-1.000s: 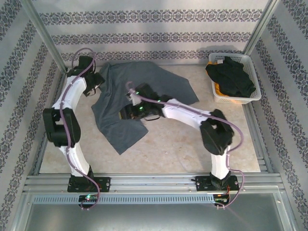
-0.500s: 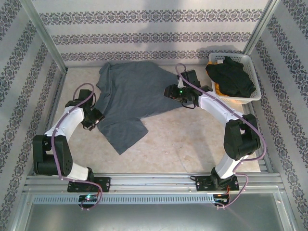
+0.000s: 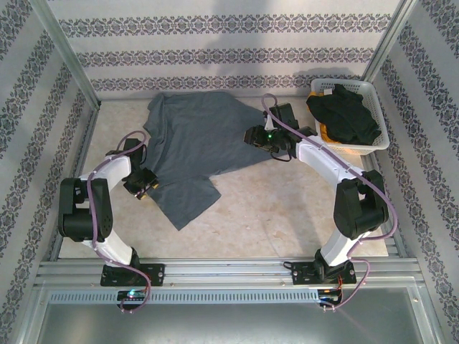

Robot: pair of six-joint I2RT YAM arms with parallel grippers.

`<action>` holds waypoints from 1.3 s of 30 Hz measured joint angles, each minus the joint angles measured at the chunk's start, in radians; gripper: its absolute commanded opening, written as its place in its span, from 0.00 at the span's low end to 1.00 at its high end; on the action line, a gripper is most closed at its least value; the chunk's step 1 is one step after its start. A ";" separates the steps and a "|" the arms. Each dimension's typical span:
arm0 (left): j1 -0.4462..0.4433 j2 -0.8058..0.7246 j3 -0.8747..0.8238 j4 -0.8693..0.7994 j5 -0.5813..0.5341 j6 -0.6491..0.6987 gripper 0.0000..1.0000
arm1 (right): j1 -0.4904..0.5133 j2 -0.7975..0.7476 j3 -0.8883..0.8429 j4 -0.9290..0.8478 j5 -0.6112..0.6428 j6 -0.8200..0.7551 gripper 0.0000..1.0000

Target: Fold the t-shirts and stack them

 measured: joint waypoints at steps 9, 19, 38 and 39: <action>0.006 0.067 0.013 0.019 -0.014 0.011 0.09 | -0.002 -0.005 0.000 -0.002 0.002 0.001 0.46; 0.060 -0.006 -0.015 0.016 -0.109 0.061 0.00 | -0.008 -0.086 -0.053 -0.098 0.223 0.076 0.48; 0.177 -0.073 -0.044 0.043 -0.100 0.120 0.00 | -0.059 0.279 0.061 -0.335 0.463 0.082 0.53; 0.177 -0.073 -0.044 0.043 -0.100 0.120 0.00 | -0.064 0.287 0.069 -0.340 0.460 0.073 0.53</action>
